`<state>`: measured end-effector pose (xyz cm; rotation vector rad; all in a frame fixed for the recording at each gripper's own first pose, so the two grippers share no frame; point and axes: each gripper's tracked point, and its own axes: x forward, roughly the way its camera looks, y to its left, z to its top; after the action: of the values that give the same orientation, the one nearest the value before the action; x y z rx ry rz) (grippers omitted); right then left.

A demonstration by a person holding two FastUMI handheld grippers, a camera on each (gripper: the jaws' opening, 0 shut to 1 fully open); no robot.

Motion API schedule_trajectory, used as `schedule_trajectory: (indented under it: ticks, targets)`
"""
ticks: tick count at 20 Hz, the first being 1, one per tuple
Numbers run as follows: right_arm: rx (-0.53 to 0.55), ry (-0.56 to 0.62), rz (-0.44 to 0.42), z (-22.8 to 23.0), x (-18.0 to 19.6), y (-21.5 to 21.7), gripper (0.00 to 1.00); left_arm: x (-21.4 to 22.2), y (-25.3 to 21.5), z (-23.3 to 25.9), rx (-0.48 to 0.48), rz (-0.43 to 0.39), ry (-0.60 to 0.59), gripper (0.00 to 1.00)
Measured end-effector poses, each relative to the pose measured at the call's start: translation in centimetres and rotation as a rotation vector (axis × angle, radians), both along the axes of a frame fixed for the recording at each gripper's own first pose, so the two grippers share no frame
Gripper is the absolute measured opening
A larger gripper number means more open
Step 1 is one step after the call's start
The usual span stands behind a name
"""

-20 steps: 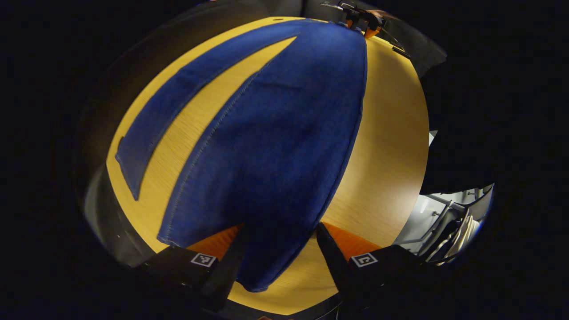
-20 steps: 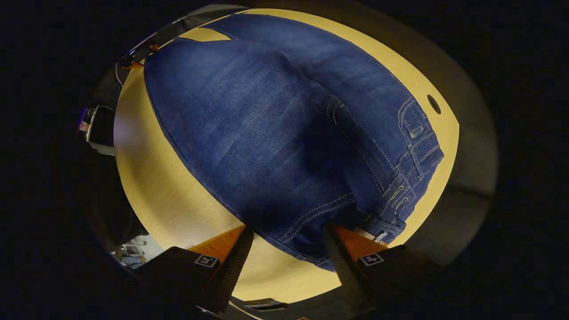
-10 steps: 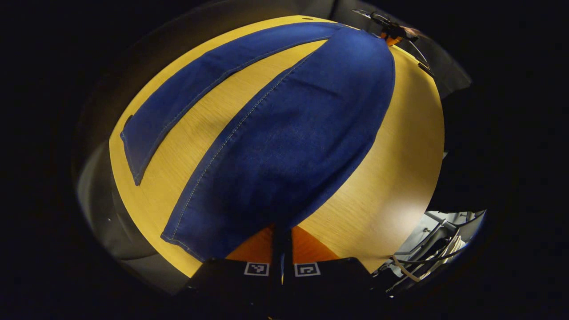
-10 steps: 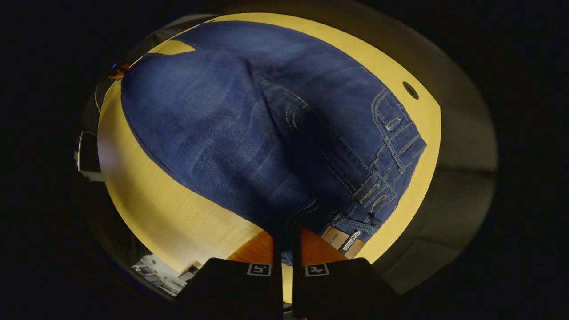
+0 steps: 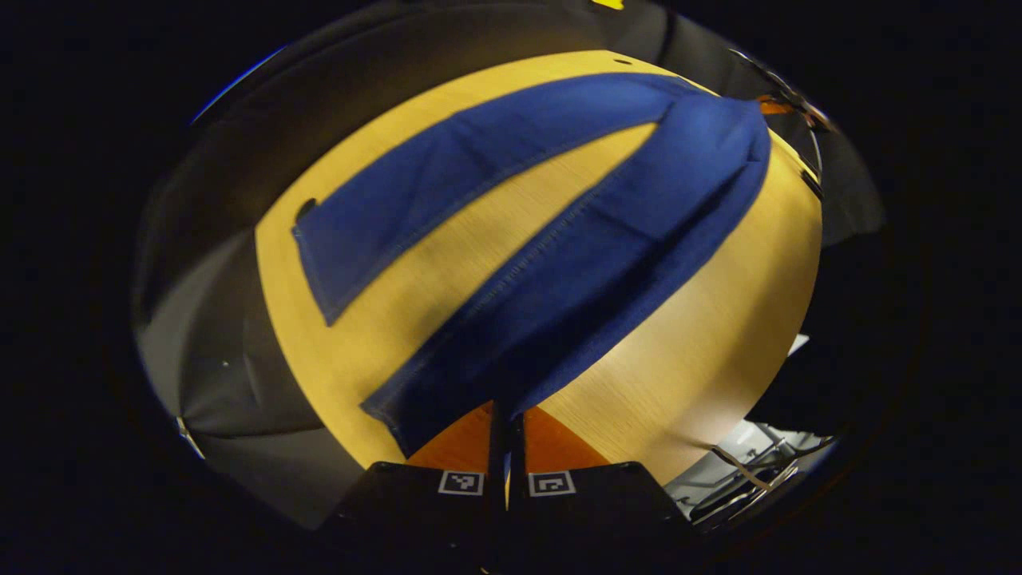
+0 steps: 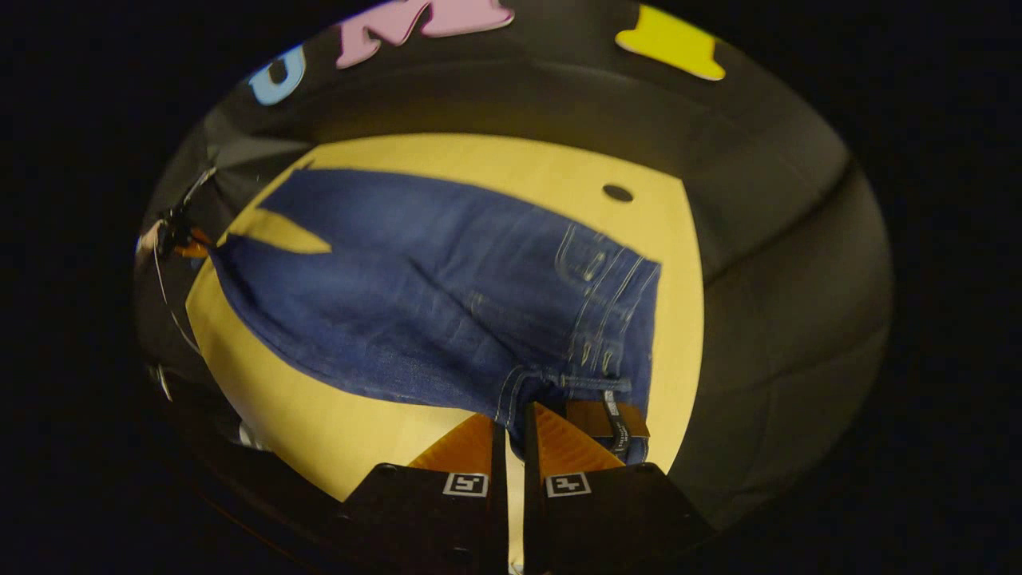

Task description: Grasp the waist and the cuffs of the jeans and fold them to make the two legs overlap; first hold the waist and fold one-third of the jeans toward the cuffs, then hold the cuffs and fold the remaining one-third in the same direction to finish folding.

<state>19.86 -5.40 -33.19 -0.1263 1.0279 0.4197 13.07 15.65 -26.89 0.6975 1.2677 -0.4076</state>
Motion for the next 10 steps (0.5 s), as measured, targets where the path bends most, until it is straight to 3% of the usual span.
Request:
schedule_trajectory:
  ticks: [4,10]
  targets:
    - [-0.021,-0.11,-0.019,2.4,6.0,0.4,0.11,7.7,-1.3,3.4,-0.029,0.077,-0.126,0.06]
    - [-0.116,-0.167,-0.05,0.3,15.7,1.5,0.11,19.9,-1.1,0.4,0.061,0.121,-0.123,0.06]
